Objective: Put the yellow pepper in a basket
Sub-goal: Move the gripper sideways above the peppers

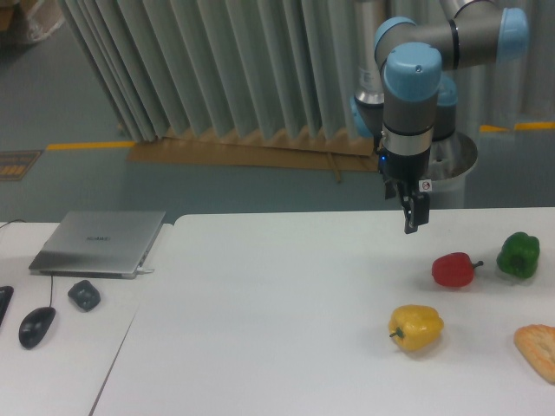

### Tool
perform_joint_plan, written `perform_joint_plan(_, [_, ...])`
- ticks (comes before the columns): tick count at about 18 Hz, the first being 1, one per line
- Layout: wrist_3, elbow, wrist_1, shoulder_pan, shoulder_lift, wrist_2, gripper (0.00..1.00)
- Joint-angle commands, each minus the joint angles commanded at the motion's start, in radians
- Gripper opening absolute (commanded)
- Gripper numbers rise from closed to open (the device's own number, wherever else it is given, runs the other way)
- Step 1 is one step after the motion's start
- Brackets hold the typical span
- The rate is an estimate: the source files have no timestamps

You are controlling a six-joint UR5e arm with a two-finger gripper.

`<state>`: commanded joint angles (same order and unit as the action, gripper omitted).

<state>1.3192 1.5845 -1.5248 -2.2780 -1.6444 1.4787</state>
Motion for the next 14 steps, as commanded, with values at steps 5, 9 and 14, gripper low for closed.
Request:
perform_joint_plan(5, [-0.006,0.002,0.009,-0.002,0.005,0.0,1.0])
perform_joint_plan(9, [-0.003,0.005,0.017,-0.003,0.005,0.0,1.0])
perform_joint_plan(14, [0.005,0.011,0.023,-0.026,0.017,-0.003,1.0])
